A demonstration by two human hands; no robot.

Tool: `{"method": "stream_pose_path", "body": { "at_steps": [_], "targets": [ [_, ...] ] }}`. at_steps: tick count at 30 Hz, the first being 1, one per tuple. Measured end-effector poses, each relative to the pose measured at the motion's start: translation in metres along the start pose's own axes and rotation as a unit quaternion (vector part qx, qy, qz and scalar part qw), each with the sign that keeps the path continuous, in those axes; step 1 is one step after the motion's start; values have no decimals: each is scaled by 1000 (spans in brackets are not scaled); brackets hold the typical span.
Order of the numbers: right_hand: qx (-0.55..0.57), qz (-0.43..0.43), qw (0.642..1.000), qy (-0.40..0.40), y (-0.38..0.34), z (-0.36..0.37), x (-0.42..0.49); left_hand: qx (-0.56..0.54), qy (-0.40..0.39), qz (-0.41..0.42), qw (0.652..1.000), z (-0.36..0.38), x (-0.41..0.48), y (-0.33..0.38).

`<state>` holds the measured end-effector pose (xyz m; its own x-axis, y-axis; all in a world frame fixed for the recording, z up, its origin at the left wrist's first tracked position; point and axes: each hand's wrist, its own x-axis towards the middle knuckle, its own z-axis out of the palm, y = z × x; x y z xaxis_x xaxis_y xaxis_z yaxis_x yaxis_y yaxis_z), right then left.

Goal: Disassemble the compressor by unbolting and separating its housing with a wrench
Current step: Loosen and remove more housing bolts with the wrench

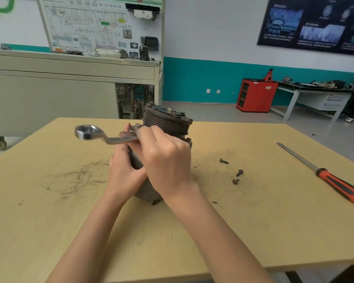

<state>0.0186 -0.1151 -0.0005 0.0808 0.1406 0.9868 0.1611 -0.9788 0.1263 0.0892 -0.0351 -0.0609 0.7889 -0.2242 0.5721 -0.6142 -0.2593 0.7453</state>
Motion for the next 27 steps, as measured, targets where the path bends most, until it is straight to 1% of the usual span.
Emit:
{"method": "stream_pose_path", "body": {
  "at_steps": [1,2,3,4,5,6,7,8,9,10,11,12,13,15,16,17,18,19,20,22,23,24,25,26,27],
  "targets": [
    [43,3,999,8,6,-1,-6,-17,9,4,1000,0,-2,1],
    [114,27,993,12,13,-4,-13,-32,18,4,999,-1,-5,3],
    [215,83,973,15,20,-7,-18,-38,25,2,999,-1,-6,4],
    [334,172,926,22,28,-11,-22,-39,30,0,999,-1,-7,5],
    [447,277,850,34,34,-15,-24,-36,33,-2,999,-1,-8,5],
    [532,375,757,54,40,-17,-26,-35,34,-5,999,-1,-8,5],
    [590,456,663,71,45,-17,-27,-35,33,-7,999,-2,-8,5],
    [631,515,574,81,49,-16,-28,-37,32,-8,999,-2,-8,5],
    [658,560,496,86,54,-15,-29,-37,31,-7,999,-1,-8,5],
    [673,595,431,86,58,-13,-28,-36,31,-6,999,-1,-8,5],
    [678,622,382,84,62,-11,-27,-36,30,-6,999,-1,-8,5],
    [677,643,348,81,65,-8,-26,-37,30,-7,999,-1,-8,6],
    [674,657,328,76,67,-6,-25,-37,30,-8,999,-1,-8,6],
    [675,665,312,66,71,-7,-24,-35,28,-11,999,-2,-8,6],
    [681,659,315,63,72,-9,-23,-35,27,-10,999,-2,-9,6],
    [688,646,326,57,73,-12,-23,-35,26,-9,999,-2,-9,6],
    [692,629,351,47,74,-16,-21,-36,24,-10,999,-2,-9,7],
    [686,608,397,33,74,-20,-20,-35,23,-11,999,-2,-9,7],
    [662,586,467,17,74,-24,-17,-34,22,-14,999,-2,-9,8],
    [569,518,639,-20,71,-31,-9,-33,21,-15,999,-2,-9,9],
    [511,473,717,-39,67,-33,-4,-35,21,-13,999,-2,-9,9],
    [453,424,782,-54,63,-34,1,-37,20,-10,999,-2,-10,9],
    [398,369,838,-63,59,-34,5,-38,21,-8,999,-3,-9,9],
    [345,307,885,-64,55,-33,9,-37,22,-7,999,-3,-9,9],
    [297,243,921,-60,50,-32,12,-36,23,-6,999,-2,-9,8]
  ]
}}
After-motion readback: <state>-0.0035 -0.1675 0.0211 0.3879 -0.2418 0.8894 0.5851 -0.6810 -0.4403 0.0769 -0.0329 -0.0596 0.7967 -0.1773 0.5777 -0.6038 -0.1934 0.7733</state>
